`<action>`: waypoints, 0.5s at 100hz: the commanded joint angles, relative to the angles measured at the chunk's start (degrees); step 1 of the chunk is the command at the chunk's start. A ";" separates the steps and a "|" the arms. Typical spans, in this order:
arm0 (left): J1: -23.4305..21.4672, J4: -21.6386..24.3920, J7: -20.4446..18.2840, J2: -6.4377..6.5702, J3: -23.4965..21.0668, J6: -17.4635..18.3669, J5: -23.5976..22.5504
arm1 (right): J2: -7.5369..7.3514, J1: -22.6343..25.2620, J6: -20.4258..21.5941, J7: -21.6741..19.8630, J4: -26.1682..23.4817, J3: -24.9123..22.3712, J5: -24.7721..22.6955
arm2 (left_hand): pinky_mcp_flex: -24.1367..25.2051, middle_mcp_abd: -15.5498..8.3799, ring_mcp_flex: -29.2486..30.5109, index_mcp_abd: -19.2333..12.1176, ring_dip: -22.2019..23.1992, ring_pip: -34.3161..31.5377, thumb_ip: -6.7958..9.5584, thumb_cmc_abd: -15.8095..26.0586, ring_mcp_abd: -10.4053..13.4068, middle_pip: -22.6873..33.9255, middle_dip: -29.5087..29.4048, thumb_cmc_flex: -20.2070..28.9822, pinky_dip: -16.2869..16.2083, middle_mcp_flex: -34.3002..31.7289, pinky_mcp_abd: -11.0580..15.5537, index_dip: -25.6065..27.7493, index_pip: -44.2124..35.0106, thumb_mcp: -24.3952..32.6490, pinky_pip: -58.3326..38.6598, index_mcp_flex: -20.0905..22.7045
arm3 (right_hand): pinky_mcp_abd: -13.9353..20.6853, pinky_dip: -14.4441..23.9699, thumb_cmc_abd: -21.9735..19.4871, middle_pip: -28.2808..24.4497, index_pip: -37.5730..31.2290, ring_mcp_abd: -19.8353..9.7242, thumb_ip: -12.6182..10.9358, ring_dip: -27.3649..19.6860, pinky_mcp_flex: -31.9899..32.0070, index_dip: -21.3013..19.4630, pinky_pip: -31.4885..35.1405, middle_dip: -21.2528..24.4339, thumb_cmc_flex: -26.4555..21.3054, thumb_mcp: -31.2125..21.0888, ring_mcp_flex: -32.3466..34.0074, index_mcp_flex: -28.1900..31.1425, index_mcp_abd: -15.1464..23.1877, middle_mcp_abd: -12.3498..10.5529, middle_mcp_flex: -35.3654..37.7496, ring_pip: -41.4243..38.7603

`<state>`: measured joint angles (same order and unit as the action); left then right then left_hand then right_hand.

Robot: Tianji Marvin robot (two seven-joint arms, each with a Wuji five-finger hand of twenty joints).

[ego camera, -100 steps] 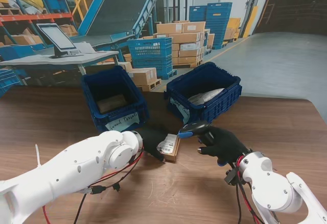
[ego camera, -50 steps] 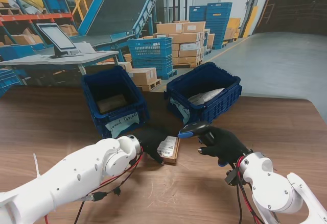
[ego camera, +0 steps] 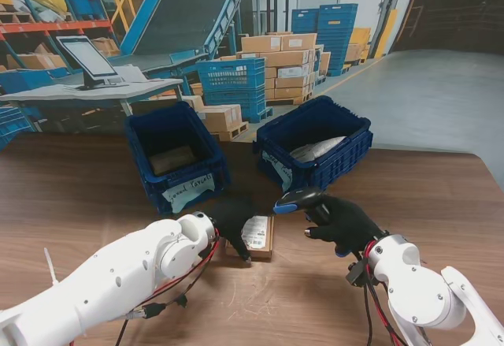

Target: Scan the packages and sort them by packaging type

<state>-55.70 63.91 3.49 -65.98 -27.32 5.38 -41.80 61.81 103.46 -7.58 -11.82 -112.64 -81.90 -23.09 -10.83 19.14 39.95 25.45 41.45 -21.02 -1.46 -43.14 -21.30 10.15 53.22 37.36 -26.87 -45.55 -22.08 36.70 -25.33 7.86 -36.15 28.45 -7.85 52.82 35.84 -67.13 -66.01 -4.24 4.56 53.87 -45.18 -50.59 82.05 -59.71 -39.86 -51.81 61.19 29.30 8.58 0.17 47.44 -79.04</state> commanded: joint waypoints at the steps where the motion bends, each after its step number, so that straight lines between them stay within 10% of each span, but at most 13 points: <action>1: -1.60 0.12 -1.65 0.54 0.36 -0.14 -0.30 | 0.24 0.06 0.23 -0.58 -0.49 0.22 -0.20 | -0.04 -9.99 5.11 -19.36 1.97 -6.30 4.00 9.29 4.14 13.18 6.40 22.03 -0.65 -11.09 -1.53 2.39 -29.03 30.41 -1.51 8.89 | 0.15 0.42 -1.68 -1.03 -0.37 -4.90 -0.09 1.85 -0.03 0.03 0.71 -0.46 -5.11 -1.41 3.86 0.23 2.66 2.44 0.79 -3.45; 50: -5.80 5.98 -0.82 1.54 -5.27 -1.64 -2.87 | 0.34 -0.02 0.08 -0.04 -0.65 0.50 -0.56 | -1.53 -9.33 7.55 -18.93 5.43 -9.30 3.76 7.18 3.91 15.27 7.49 21.62 -1.43 -12.32 -2.90 4.19 -30.50 32.43 -3.76 8.89 | 0.08 0.41 -1.72 -1.03 -0.37 -4.97 -0.09 1.83 -0.17 0.03 0.73 -0.46 -5.11 -1.36 3.83 0.23 2.66 2.43 0.79 -3.41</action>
<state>-60.45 68.40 3.16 -64.60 -31.94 4.12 -44.48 61.81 103.20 -7.55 -11.35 -112.63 -81.53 -23.45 -12.25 19.14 42.70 25.26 43.29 -21.66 -1.46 -45.47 -21.34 10.37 54.55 37.36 -27.04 -48.10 -22.73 36.66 -30.83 6.32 -37.89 28.58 -7.85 52.83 35.84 -67.13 -66.01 -4.24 4.56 53.87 -45.18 -50.59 82.05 -59.71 -39.86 -51.80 61.19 29.30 8.57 0.17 47.45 -79.04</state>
